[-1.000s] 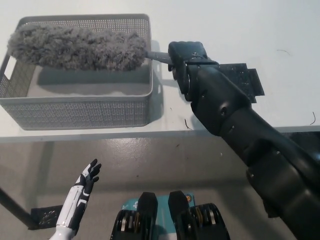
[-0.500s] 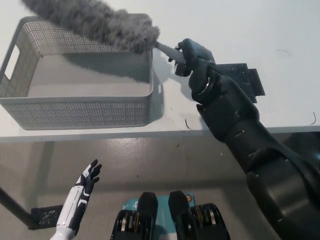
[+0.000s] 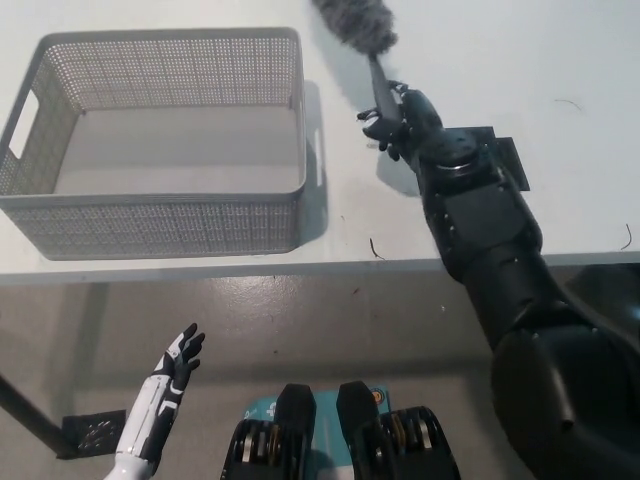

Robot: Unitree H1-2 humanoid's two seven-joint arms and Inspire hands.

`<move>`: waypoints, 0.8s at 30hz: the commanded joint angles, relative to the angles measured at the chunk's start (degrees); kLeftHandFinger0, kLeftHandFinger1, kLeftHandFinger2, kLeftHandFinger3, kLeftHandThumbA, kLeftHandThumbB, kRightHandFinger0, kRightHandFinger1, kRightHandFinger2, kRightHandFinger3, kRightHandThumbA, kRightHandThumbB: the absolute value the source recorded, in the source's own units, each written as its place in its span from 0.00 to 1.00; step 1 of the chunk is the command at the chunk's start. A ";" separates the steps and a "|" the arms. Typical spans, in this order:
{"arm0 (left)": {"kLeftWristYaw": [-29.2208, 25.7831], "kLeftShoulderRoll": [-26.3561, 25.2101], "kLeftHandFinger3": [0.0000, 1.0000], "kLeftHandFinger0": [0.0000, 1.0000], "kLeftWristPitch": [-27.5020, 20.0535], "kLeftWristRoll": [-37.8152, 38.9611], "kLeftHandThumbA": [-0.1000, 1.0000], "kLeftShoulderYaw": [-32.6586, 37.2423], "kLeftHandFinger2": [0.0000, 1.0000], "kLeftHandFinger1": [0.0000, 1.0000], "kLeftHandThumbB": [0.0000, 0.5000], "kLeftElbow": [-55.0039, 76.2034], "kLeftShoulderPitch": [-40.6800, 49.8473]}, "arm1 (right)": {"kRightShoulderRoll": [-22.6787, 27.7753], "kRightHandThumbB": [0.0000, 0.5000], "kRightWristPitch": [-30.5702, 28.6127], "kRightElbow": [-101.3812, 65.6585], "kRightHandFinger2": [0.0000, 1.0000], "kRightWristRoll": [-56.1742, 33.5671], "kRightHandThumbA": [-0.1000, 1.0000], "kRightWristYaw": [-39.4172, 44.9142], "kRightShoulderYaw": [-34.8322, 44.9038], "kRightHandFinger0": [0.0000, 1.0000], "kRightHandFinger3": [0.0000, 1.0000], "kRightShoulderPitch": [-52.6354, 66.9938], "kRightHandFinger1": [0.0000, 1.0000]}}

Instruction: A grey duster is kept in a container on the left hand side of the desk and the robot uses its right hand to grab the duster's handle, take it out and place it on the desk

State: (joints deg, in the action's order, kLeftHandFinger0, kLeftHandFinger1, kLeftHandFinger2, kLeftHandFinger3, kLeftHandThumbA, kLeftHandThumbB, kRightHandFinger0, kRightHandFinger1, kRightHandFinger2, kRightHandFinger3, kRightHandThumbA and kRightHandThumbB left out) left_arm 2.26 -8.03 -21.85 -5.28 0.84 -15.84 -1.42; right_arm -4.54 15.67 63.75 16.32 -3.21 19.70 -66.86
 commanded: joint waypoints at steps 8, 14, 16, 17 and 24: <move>0.43 -0.91 1.00 1.00 -1.98 -1.04 1.00 0.61 1.00 1.00 0.25 2.57 -1.86 | 6.37 0.14 -9.73 -16.68 0.48 -12.07 0.00 -7.03 8.79 0.00 0.62 -4.47 0.18; -0.11 -1.17 1.00 1.00 -1.83 -1.13 0.99 0.03 1.00 1.00 0.20 3.32 -1.00 | 15.54 0.14 -8.77 -17.58 0.60 -2.27 0.17 -5.02 -3.81 0.00 0.59 1.47 0.26; -0.27 -1.21 1.00 1.00 -2.17 -1.16 0.99 -0.10 1.00 1.00 0.20 3.19 -1.05 | 18.21 0.20 -6.64 -18.35 0.59 1.64 0.19 -5.82 -8.92 0.00 0.51 2.69 0.25; -0.31 -1.40 1.00 1.00 -2.13 -1.06 0.98 -0.33 1.00 1.00 0.19 3.34 -0.95 | 19.37 0.20 -6.23 -18.44 0.61 2.45 0.15 -5.56 -11.33 0.00 0.54 3.11 0.26; -0.54 -1.83 1.00 1.00 -2.84 -1.43 0.99 -0.80 1.00 1.00 0.16 3.58 -0.21 | 28.07 0.28 -9.07 -16.44 0.35 5.37 0.00 -1.75 -23.65 0.00 0.28 8.27 0.06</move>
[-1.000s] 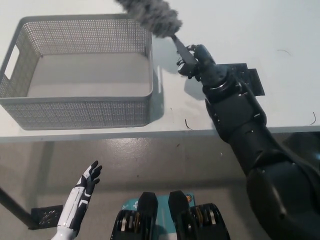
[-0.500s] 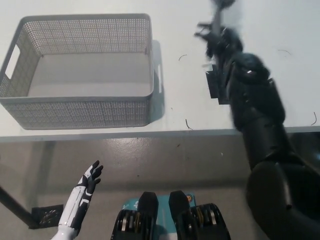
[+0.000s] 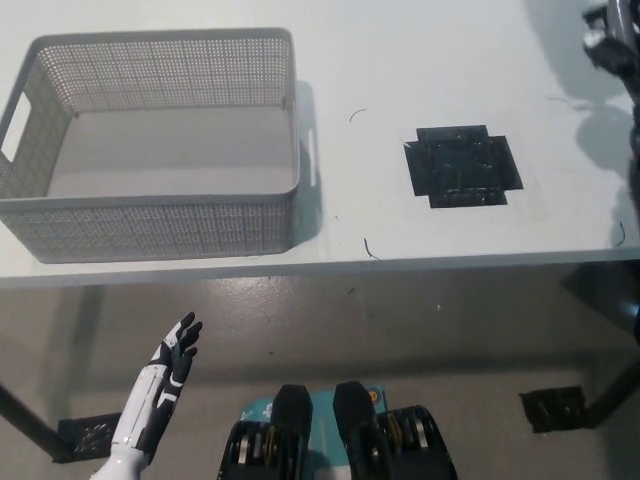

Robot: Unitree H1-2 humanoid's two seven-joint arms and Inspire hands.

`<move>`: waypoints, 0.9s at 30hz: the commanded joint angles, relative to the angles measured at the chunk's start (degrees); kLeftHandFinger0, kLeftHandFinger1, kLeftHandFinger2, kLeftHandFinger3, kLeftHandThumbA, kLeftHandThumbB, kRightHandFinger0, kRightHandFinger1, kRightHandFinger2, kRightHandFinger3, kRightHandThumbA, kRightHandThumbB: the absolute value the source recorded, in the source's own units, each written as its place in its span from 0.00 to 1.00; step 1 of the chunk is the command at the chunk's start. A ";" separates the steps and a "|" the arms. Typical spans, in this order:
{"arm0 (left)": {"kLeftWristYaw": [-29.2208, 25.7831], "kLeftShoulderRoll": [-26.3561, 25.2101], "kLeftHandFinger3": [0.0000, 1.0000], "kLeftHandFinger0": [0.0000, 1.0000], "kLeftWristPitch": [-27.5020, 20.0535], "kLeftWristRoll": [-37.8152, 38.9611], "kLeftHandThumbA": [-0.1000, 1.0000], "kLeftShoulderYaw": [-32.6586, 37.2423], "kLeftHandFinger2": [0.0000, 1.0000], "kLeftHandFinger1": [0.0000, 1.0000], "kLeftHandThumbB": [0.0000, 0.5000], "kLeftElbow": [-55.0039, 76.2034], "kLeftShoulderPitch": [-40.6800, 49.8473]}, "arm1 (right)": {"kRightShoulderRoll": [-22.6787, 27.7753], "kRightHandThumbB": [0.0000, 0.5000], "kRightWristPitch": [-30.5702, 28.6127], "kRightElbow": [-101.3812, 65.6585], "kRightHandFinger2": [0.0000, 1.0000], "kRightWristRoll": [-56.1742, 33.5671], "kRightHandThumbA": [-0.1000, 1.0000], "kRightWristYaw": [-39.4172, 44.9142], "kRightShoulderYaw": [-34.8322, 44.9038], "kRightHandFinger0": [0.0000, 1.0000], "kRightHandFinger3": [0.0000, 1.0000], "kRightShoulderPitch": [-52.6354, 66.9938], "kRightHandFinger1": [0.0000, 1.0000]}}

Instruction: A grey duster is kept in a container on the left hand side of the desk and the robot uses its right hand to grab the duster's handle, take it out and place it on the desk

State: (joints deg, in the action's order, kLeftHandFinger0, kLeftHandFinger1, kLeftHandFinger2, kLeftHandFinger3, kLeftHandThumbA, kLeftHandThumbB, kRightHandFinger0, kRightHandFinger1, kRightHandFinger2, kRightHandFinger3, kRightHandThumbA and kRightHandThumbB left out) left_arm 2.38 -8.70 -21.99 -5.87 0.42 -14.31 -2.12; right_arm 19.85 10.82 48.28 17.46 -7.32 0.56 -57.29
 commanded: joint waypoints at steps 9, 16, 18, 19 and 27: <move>-0.65 -0.76 1.00 1.00 -3.11 -0.59 0.98 -0.63 1.00 1.00 0.15 1.88 0.50 | 9.05 0.21 -9.07 0.45 0.58 6.46 0.00 2.43 -12.60 0.00 0.28 4.28 0.24; -0.69 -0.78 1.00 1.00 -3.05 -1.03 0.99 -0.59 1.00 1.00 0.19 1.79 0.14 | 10.20 0.15 -7.61 2.76 0.74 11.58 0.00 2.42 -19.22 0.02 0.49 3.75 0.42; -0.73 -0.82 1.00 1.00 -3.20 -1.02 0.99 -0.64 1.00 1.00 0.17 1.73 -0.06 | 10.49 0.22 -5.54 2.40 0.79 12.70 0.25 3.20 -20.78 0.15 0.69 3.27 0.52; -0.69 -0.79 1.00 1.00 -3.17 -0.91 0.99 -0.66 1.00 1.00 0.17 1.79 -0.03 | 10.70 0.24 -4.31 1.72 0.75 13.48 0.33 3.75 -21.52 0.18 0.69 3.22 0.52; -0.24 -0.91 1.00 1.00 -2.72 -0.61 0.96 -0.55 1.00 1.00 0.16 2.10 -0.27 | 13.40 0.99 -1.59 -0.94 1.00 15.66 0.88 13.30 -26.95 1.00 1.00 2.21 1.00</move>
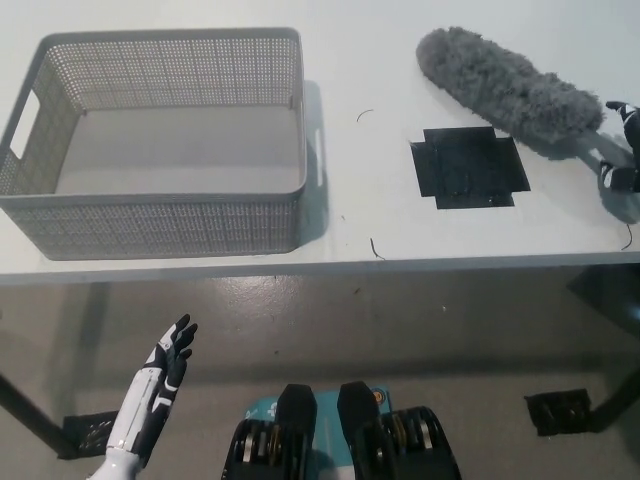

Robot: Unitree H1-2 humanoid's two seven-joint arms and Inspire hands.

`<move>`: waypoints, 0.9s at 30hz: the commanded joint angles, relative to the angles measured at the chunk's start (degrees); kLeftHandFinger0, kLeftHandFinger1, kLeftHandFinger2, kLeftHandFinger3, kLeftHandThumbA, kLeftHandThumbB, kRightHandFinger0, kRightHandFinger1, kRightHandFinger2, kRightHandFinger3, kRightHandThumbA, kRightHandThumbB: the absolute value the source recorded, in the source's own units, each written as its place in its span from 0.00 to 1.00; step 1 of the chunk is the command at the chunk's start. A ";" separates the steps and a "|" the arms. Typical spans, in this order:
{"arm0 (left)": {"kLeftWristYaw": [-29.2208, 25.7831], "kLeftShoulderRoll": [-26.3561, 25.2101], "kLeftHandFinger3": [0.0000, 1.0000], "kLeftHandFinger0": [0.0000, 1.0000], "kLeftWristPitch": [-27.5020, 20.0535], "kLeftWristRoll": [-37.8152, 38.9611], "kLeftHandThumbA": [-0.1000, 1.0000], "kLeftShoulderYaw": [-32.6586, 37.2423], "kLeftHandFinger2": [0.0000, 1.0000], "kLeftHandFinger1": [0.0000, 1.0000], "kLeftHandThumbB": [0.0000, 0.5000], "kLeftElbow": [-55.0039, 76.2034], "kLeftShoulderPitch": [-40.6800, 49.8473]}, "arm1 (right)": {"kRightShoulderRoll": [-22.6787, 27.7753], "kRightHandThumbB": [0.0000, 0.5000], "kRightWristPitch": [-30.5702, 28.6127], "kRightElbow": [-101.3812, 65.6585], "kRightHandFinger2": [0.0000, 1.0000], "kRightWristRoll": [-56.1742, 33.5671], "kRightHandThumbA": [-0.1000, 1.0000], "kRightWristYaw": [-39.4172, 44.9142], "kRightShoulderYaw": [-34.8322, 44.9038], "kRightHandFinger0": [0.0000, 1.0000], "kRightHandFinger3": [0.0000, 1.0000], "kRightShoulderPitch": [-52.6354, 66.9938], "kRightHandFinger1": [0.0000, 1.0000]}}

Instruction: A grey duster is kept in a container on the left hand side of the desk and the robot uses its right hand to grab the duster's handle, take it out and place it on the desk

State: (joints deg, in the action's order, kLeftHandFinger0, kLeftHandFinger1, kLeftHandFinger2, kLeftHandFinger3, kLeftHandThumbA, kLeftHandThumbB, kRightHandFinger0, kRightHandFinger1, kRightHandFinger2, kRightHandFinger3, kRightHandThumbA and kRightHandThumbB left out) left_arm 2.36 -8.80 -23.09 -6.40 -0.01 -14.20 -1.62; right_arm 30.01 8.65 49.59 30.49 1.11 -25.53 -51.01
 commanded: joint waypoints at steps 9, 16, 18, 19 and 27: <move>-0.13 -0.87 1.00 1.00 -0.78 -0.52 0.95 0.04 1.00 1.00 0.18 2.42 -0.64 | 5.27 1.00 -7.69 -3.91 1.00 5.84 0.87 -3.62 -1.43 1.00 1.00 -3.40 1.00; 0.32 -0.89 1.00 1.00 0.00 -0.23 0.92 0.22 1.00 1.00 0.18 2.91 -0.49 | 6.60 0.93 -15.95 -14.15 1.00 -4.22 0.92 -2.56 8.20 1.00 1.00 0.47 1.00; 0.64 -0.93 1.00 1.00 0.46 0.01 0.92 0.22 1.00 1.00 0.18 3.08 -0.63 | 6.70 0.92 -16.05 -23.86 1.00 -11.83 1.00 1.59 13.89 1.00 1.00 2.25 1.00; 0.44 -0.87 1.00 1.00 0.04 -0.31 0.92 0.23 1.00 1.00 0.18 2.93 -0.73 | 6.76 0.95 -14.11 -32.85 1.00 -16.31 1.00 3.13 17.48 1.00 1.00 3.65 1.00; 0.45 -0.72 1.00 1.00 -0.73 0.19 0.97 0.11 1.00 1.00 0.17 2.00 -1.79 | 3.60 0.81 -3.79 -86.05 1.00 -33.67 1.00 -4.86 32.26 1.00 1.00 8.39 1.00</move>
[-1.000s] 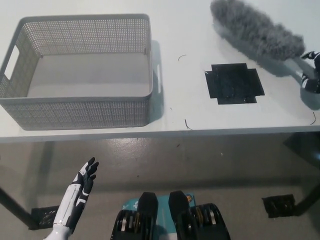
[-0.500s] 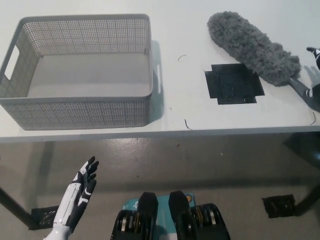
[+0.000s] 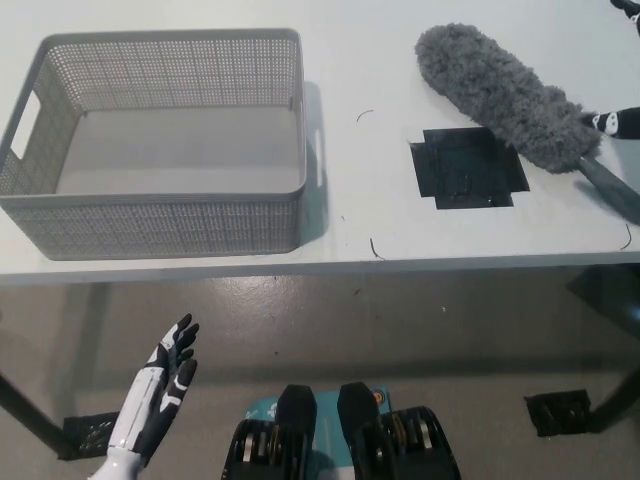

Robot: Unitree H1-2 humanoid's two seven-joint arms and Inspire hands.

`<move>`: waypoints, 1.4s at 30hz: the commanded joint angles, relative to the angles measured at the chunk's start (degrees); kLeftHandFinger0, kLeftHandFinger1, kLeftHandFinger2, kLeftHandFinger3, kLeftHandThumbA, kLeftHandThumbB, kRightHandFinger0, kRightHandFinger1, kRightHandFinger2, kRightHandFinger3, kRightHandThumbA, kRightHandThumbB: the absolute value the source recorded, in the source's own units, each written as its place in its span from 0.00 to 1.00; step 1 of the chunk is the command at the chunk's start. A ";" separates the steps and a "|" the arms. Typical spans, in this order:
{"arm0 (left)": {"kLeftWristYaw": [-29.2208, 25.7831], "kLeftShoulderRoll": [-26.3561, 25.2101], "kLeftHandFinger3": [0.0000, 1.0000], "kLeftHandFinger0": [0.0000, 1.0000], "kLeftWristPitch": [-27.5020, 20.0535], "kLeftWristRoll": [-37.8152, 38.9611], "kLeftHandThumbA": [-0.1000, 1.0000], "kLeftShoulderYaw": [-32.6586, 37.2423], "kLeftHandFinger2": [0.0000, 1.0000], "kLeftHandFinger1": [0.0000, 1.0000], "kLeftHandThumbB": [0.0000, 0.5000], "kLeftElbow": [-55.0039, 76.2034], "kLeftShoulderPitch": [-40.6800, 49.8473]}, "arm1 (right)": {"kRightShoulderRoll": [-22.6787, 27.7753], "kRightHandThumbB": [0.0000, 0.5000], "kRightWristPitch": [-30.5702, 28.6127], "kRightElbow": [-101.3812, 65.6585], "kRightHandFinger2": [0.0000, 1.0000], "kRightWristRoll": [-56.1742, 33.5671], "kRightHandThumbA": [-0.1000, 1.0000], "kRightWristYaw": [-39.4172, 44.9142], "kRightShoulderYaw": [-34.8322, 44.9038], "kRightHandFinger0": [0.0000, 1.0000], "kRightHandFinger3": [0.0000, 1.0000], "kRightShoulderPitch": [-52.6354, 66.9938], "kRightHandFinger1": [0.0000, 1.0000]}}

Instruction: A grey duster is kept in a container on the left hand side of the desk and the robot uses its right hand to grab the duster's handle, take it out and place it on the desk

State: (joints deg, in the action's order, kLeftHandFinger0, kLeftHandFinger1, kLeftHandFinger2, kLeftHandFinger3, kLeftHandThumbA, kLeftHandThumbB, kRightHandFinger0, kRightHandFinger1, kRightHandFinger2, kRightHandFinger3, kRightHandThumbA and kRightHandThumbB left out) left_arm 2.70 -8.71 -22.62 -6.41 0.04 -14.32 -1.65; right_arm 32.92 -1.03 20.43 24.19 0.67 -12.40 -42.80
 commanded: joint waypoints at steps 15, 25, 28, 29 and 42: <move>-0.18 0.65 1.00 1.00 -1.24 0.58 1.00 0.33 1.00 1.00 0.23 1.06 -1.32 | -32.63 0.46 -25.90 -74.86 1.00 2.85 0.74 -17.69 -5.60 1.00 1.00 55.12 1.00; 0.05 0.42 1.00 1.00 -2.40 0.10 1.00 0.62 1.00 1.00 0.18 0.42 -0.51 | -23.59 0.51 -25.90 -49.21 1.00 -3.85 1.00 -20.28 -1.51 1.00 1.00 54.01 1.00; 0.09 0.51 1.00 1.00 -2.93 0.02 1.00 0.80 1.00 1.00 0.18 0.17 0.27 | -23.90 0.62 -25.90 -35.80 1.00 -8.41 1.00 -20.09 0.57 1.00 1.00 51.51 1.00; 0.26 0.53 1.00 1.00 -2.89 0.16 0.99 0.88 1.00 1.00 0.17 0.26 0.35 | -23.42 0.62 -25.90 -29.86 1.00 -8.37 1.00 -21.62 0.61 1.00 1.00 50.10 1.00; 0.40 0.30 1.00 1.00 -2.35 -0.07 1.00 1.11 1.00 1.00 0.17 1.90 0.78 | -24.18 0.74 -25.90 -8.04 1.00 -16.49 1.00 -15.93 3.08 1.00 1.00 45.26 1.00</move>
State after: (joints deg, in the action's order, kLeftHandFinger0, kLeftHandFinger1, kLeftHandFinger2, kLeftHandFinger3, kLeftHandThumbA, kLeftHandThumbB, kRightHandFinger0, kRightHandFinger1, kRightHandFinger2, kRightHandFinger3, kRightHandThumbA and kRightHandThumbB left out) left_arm 2.73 -7.93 -22.83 -6.40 0.46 -14.52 -1.00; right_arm 9.53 -20.43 10.91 14.84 -14.65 -10.80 4.04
